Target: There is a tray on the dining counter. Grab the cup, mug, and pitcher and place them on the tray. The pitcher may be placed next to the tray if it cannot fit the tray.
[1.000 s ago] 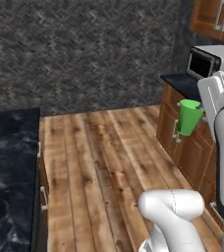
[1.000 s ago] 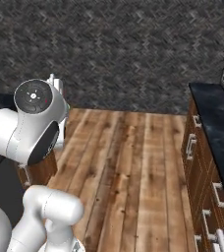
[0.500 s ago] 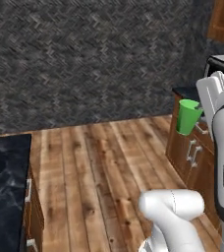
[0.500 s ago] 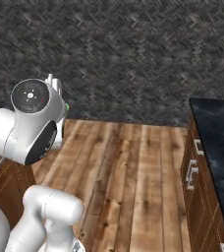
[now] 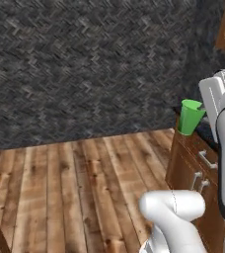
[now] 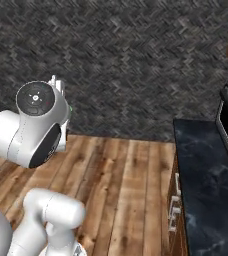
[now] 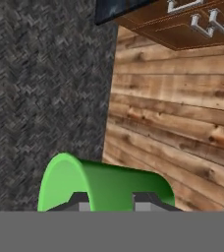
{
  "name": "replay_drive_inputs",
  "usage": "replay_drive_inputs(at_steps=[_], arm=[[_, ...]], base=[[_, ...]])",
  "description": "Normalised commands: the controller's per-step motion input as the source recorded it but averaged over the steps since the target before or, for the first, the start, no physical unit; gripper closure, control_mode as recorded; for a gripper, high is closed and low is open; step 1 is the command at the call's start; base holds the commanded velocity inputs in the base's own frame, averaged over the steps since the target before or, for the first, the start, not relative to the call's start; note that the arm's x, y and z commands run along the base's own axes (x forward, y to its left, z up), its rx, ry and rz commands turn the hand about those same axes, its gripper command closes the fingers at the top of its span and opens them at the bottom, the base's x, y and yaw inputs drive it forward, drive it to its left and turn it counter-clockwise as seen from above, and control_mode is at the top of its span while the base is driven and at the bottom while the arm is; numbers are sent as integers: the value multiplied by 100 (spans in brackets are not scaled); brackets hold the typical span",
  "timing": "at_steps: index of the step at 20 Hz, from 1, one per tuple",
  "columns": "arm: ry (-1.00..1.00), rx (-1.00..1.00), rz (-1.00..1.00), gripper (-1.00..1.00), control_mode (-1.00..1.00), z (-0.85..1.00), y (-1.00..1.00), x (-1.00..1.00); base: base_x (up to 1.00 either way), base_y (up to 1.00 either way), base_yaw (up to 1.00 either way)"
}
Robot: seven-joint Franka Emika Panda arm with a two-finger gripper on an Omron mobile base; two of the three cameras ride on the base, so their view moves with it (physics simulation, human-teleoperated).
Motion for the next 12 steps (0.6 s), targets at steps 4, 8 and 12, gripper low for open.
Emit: replay_drive_inputs(at_steps=[4,8,12], arm=[[0,0,0,100,100,0,0,0],[0,0,0,100,100,0,0,0],[0,0,0,100,100,0,0,0]], base=[[100,-22,5],[100,0,12],[100,9,22]])
